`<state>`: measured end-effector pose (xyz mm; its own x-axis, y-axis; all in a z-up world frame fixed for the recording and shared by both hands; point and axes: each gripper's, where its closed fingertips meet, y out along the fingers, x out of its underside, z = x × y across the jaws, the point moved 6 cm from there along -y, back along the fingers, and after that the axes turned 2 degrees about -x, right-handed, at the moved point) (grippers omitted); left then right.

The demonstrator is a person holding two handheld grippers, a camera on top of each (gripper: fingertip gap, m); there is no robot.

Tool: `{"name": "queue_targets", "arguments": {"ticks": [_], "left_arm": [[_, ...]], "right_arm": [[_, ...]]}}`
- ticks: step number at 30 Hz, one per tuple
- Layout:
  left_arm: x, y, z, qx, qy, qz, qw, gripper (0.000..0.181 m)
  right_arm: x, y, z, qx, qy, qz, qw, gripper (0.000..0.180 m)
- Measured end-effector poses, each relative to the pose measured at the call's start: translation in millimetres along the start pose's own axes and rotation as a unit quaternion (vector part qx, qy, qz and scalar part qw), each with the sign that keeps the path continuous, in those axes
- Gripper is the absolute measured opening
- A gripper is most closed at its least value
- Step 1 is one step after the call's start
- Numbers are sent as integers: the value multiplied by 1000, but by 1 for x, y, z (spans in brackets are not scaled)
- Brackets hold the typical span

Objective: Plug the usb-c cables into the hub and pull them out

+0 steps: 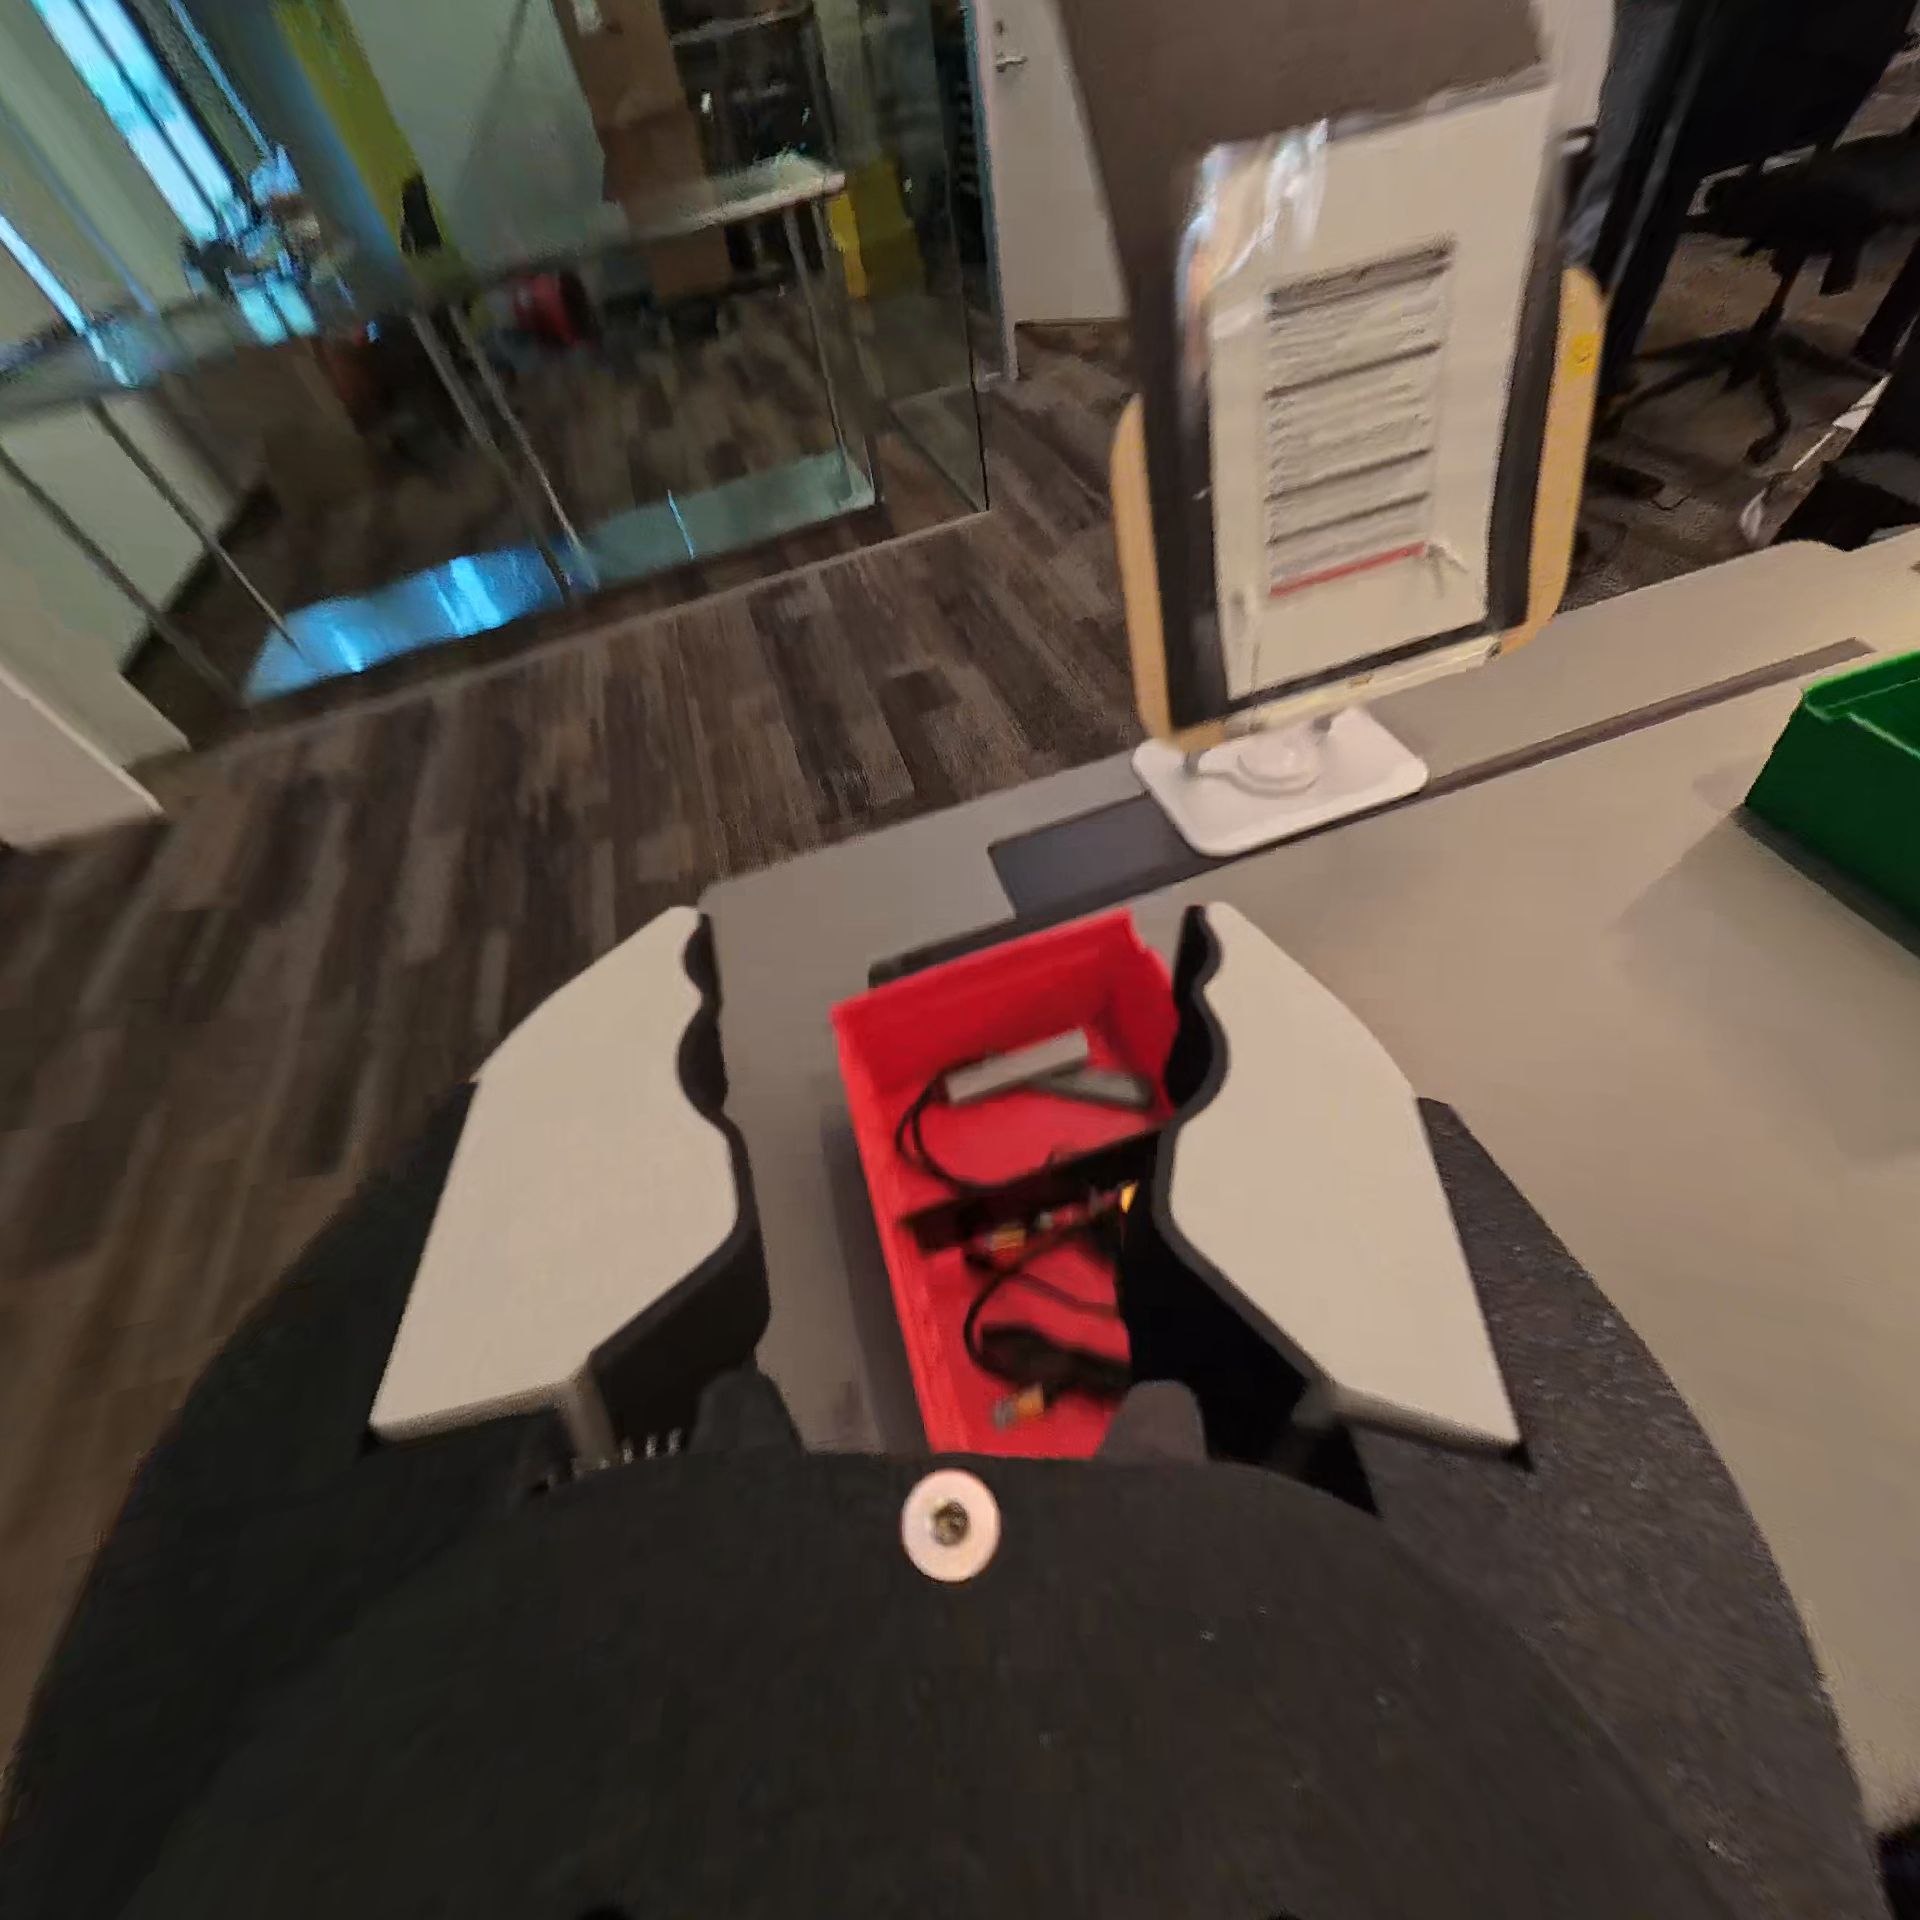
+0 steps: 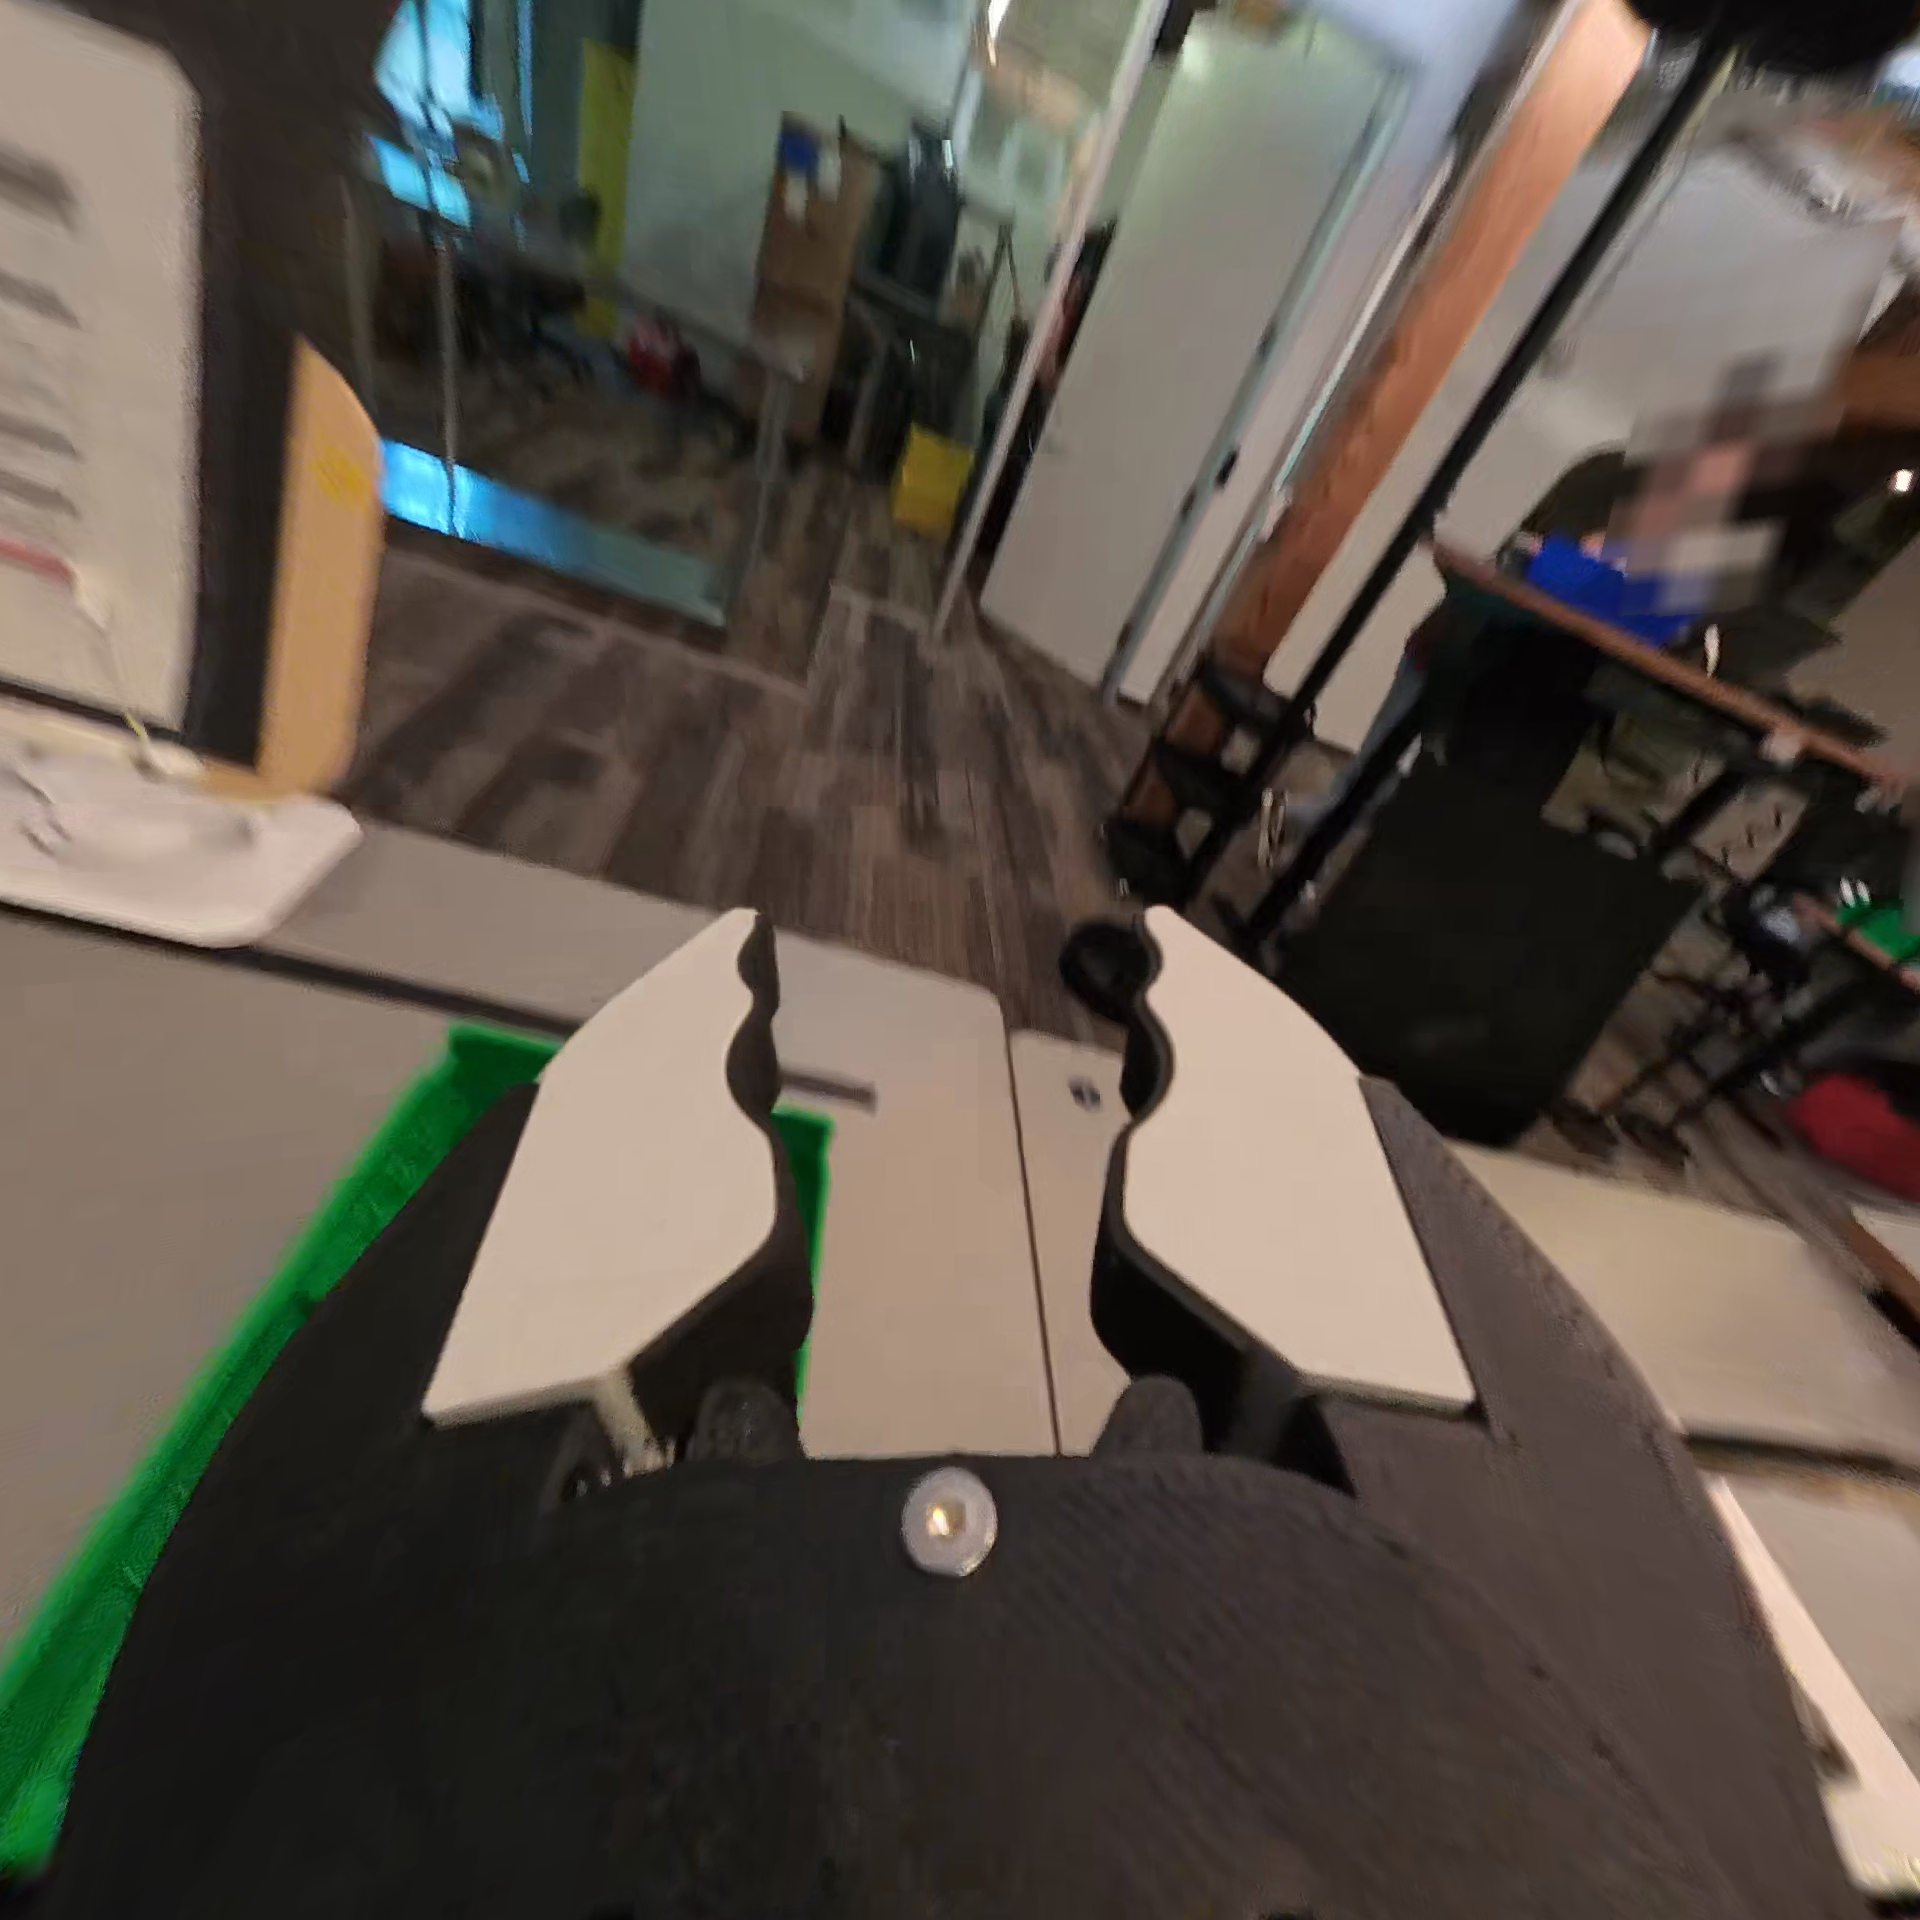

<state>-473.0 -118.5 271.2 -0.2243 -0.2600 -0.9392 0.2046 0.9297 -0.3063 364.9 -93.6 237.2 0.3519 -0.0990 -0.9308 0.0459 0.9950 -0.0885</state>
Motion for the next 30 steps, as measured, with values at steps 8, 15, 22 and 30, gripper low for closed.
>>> {"name": "queue_targets", "arguments": {"ticks": [8,15,22,30], "left_arm": [[-105,85,184,101,39,12,994,118],[-119,119,287,135,106,-6,985,120],[-124,143,309,106,81,22,991,126],[-7,209,298,7,17,-35,999,144]], "right_arm": [[-143,20,-138,-105,32,82,991,83],[-166,13,-191,-134,-17,42,990,92],[-148,27,-200,-117,12,23,993,101],[-54,76,-300,-132,30,-61,989,125]]}}
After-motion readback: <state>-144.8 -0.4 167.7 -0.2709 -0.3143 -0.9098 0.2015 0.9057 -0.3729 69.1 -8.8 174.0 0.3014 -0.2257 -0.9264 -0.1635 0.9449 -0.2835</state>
